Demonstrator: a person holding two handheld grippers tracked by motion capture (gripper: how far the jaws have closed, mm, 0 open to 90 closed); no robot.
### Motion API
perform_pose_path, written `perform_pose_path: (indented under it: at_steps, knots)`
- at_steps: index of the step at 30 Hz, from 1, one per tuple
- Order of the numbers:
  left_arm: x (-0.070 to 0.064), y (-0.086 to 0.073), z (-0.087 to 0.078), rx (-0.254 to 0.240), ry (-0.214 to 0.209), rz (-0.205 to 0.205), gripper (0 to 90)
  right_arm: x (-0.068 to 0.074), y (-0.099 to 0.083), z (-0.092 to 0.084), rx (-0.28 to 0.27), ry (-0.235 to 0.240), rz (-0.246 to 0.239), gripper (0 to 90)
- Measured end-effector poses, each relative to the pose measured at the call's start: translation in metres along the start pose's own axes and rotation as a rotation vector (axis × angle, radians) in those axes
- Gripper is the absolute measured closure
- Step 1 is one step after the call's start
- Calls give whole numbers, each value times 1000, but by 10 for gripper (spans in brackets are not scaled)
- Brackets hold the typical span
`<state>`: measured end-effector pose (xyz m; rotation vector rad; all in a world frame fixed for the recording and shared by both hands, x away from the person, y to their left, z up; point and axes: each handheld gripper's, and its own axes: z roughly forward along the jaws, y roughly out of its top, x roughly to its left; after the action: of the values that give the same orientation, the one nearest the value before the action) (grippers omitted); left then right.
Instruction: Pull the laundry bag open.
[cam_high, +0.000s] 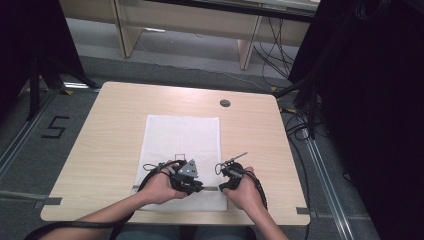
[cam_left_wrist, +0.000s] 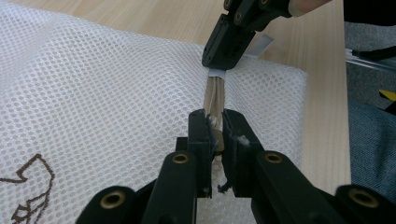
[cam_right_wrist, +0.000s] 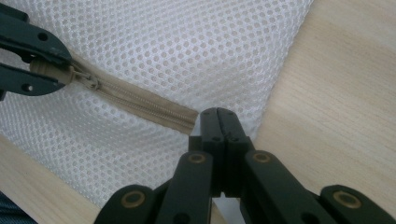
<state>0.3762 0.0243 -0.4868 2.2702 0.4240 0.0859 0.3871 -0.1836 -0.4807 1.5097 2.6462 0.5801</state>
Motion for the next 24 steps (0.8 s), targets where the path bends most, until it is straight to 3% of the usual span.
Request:
perform_pose_path:
  at_steps: [2, 3, 9, 16, 19, 20, 21, 24]
  knots:
    - [0, 0, -1, 1, 0, -6, 821, 0, 0, 0, -2, -2, -4, 900]
    - [2, 0, -2, 7, -5, 13, 821, 0, 0, 0, 0, -3, 0, 900]
    - [3, -7, -11, -11, -7, -25, 821, 0, 0, 0, 0, -1, 1, 900]
    - [2, -7, -12, -18, -12, -18, 821, 2, 0, 1, 4, -15, 14, 900]
    - [4, -6, -15, -2, -9, 4, 821, 2, 0, 1, 10, -18, 27, 900]
    - [2, -6, -15, -15, -8, -5, 821, 2, 0, 1, 0, -14, 12, 900]
    - [2, -8, -16, -13, -8, -6, 821, 3, 0, 0, 15, -10, 39, 900]
    - [4, -13, -20, -24, -12, -16, 821, 2, 0, -1, 14, 1, 34, 900]
